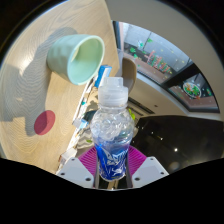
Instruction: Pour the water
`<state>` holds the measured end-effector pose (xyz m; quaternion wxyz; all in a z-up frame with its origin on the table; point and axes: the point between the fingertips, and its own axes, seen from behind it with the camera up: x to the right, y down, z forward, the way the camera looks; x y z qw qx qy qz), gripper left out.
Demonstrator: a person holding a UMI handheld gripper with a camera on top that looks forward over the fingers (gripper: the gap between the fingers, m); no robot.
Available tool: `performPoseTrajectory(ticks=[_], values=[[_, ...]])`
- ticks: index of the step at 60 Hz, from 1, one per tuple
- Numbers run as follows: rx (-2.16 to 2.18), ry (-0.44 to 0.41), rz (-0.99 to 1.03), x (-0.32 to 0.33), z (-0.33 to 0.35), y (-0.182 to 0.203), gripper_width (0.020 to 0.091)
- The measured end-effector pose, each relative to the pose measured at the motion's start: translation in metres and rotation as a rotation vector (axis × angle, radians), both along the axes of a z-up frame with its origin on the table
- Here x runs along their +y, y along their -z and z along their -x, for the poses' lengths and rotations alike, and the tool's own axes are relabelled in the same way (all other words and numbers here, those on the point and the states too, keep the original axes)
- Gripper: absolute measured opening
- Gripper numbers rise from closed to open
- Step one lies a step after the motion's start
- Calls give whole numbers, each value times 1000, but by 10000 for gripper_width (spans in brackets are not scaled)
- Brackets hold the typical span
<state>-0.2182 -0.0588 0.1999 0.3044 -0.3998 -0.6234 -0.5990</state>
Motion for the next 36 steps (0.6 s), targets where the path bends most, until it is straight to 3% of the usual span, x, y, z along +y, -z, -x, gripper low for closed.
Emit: performPoseTrajectory(ticks=[19,36], values=[[-25,-2,43,4,22,7,374],[846,114,120,-22,9,-29,377]])
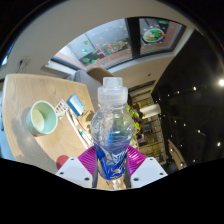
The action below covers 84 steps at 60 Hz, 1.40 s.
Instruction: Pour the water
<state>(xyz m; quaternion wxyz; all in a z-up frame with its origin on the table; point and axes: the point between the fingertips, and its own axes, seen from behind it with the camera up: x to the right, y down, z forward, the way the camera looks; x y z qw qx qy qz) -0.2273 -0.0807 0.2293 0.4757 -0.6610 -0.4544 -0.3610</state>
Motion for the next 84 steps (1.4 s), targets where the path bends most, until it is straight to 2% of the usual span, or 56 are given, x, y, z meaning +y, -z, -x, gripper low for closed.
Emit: performPoseTrajectory(ticks=[4,12,21,27,41,48,51,60,62,65,66,68,72,84], values=[[213,19,8,-3,-3,-8,376],[662,52,75,1,-4,1,378],[910,105,138,18,-24,38,375],[1043,151,196,31,-33,81,376],[1103,212,240,28,-49,154,381],[1175,209,187,28,-58,152,386],[1206,216,181,27,-58,151,404],[1153,247,208,26,-58,155,531],[1139,281,240,22,-61,162,627],[1124,314,285,12,-59,164,853],[1121,319,292,9,-58,162,863],[1110,332,301,-1,-61,158,825],[1072,358,306,-24,-66,141,866],[1015,440,316,-114,-65,80,853]])
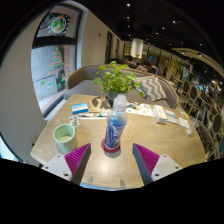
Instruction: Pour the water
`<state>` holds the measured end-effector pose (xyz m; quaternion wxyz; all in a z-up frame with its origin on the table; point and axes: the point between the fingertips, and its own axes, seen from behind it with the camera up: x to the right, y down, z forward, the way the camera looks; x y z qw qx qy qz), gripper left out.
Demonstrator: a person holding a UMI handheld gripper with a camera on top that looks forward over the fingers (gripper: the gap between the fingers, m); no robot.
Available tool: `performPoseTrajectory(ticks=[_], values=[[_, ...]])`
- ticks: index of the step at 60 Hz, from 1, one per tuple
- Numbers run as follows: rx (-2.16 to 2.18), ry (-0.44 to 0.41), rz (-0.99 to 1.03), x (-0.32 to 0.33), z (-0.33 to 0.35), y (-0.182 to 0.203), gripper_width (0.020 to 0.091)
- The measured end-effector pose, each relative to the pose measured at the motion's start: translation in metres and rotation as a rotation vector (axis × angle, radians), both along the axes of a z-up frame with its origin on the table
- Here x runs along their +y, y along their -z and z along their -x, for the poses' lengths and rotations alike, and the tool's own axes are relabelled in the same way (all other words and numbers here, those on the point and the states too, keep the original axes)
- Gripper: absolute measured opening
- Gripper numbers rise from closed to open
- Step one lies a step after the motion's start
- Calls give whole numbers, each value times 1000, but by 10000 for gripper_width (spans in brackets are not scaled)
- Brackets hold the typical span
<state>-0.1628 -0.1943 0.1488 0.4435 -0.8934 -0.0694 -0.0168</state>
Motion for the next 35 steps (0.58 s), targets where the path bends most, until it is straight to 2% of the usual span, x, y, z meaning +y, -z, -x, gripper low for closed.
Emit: performPoseTrajectory(ticks=[9,18,35], values=[[-39,63,30,-64,5,-38,853],[-36,116,15,-99,12,-61,852],[-17,163,19,-116,15,-69,852]])
